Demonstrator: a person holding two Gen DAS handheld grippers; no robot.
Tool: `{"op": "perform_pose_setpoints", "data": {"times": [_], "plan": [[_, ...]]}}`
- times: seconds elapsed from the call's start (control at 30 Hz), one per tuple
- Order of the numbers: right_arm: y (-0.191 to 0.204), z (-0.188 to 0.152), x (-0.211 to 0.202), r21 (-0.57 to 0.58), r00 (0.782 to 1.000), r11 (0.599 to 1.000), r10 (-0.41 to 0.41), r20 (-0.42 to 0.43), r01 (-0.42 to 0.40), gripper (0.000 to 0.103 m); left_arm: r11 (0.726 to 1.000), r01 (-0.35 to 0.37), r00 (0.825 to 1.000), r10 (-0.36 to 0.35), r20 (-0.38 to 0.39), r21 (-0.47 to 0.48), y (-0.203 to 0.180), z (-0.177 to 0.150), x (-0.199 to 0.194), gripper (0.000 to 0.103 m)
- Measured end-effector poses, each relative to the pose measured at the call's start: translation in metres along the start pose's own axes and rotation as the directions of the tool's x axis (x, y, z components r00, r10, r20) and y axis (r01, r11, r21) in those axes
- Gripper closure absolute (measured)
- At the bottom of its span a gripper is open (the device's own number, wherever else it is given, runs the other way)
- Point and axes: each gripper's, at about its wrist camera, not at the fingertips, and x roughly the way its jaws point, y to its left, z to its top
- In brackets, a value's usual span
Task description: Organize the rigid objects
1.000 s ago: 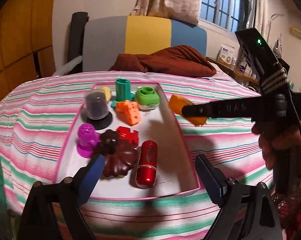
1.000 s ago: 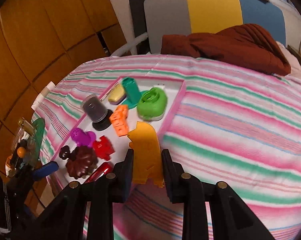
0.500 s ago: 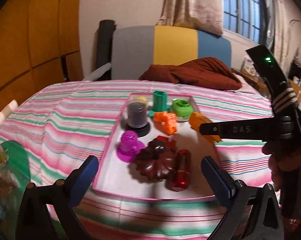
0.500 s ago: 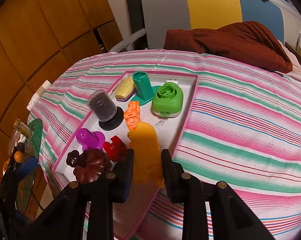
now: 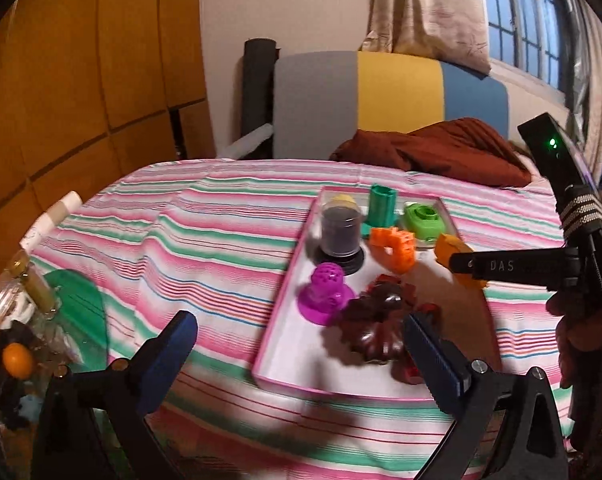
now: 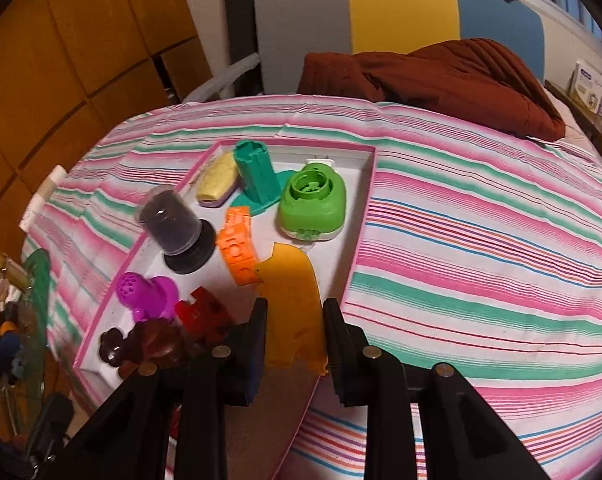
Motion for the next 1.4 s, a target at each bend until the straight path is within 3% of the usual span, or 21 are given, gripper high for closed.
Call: {"op": "perform_pose_setpoints", "data": {"times": [0.1, 0.23, 0.57, 0.7, 1.07, 1.4], "plan": [[0.002, 0.003, 0.004, 0.001, 1.0, 1.0, -0.015, 0.008, 0.015, 0.076, 0.998, -0.064, 0.998, 0.064, -0.013, 0.03, -0.002, 0.0, 0.001, 0.0], [0.006, 0.005, 0.003, -0.003, 0.999, 0.999, -0.043, 0.023, 0.043, 0.066, 0.993, -0.105, 0.994, 0.105, -0.009, 0.062, -0.005, -0.001, 0.001, 0.0], [0.013, -0.01, -0.028, 0.032, 0.997, 0.998, -0.06, 0.052, 0.058, 0.058, 0.997, -0.074, 0.995, 0.075, -0.071, 0.011, 0.004, 0.011, 0.006, 0.0], [0.024, -0.014, -0.037, 0.006, 0.996, 0.997, -0.075, 0.055, 0.075, 0.034, 0.998, -0.061, 0.993, 0.062, -0.098, 0.012, 0.01, 0.022, 0.01, 0.0], [0.047, -0.016, -0.056, 0.002, 0.989, 0.99, -0.141, 0.053, 0.141, 0.033, 0.993, -0.095, 0.988, 0.086, -0.132, -0.063, 0.036, 0.04, 0.01, 0.0], [0.055, -0.009, -0.068, 0.061, 0.983, 0.981, -0.185, 0.019, 0.184, 0.033, 0.996, -0.043, 0.985, 0.029, -0.168, -0.081, 0.037, 0.051, 0.008, 0.0]]}}
